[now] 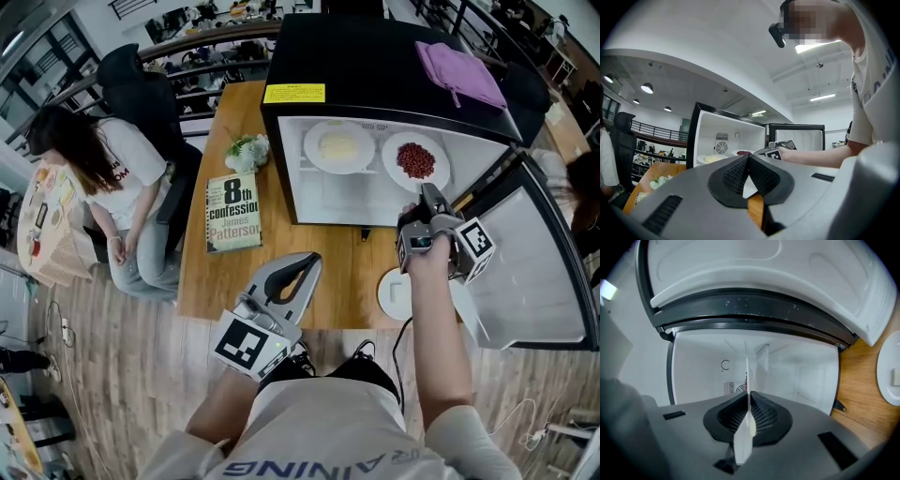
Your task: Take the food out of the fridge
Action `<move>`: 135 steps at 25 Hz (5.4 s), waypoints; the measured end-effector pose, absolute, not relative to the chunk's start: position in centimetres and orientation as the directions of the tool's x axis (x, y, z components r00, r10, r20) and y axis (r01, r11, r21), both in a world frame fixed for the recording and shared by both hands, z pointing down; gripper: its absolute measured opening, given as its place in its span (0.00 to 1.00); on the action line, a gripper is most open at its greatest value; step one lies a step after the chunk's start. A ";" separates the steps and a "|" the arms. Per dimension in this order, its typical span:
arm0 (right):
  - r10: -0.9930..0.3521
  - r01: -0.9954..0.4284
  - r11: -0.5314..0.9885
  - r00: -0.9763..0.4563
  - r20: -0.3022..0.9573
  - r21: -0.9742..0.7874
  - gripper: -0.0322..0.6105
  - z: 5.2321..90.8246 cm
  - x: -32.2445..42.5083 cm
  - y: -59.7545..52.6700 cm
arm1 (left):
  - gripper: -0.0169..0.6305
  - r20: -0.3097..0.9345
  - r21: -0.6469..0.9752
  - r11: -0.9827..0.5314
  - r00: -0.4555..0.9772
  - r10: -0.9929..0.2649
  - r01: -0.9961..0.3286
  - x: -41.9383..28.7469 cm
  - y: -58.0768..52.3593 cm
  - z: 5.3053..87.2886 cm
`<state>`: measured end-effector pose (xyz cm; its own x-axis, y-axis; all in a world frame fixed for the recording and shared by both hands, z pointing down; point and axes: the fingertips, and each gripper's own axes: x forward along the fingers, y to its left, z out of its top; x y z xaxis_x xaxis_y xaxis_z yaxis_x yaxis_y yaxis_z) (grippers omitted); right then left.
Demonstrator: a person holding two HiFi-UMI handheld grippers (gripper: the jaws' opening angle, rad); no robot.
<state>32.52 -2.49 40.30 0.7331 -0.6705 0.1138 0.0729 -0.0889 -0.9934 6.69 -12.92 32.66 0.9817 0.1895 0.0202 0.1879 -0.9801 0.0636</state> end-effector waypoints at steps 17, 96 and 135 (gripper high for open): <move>-0.853 -0.033 -0.129 0.514 0.094 -0.991 0.11 39.4 22.9 0.2 | 0.04 -0.004 0.072 -0.985 0.987 0.158 0.158 5.8 -11.7 32.2; -0.678 -0.594 -0.534 -0.124 0.725 -0.601 0.33 68.3 6.7 1.8 | 0.04 0.172 0.125 -0.991 0.984 -0.033 -0.055 1.1 -12.2 40.2; -0.899 -0.837 -0.432 0.374 0.226 -0.336 0.08 38.9 14.6 -0.5 | 0.04 0.044 0.081 -0.989 0.991 0.129 0.125 3.6 -11.3 34.2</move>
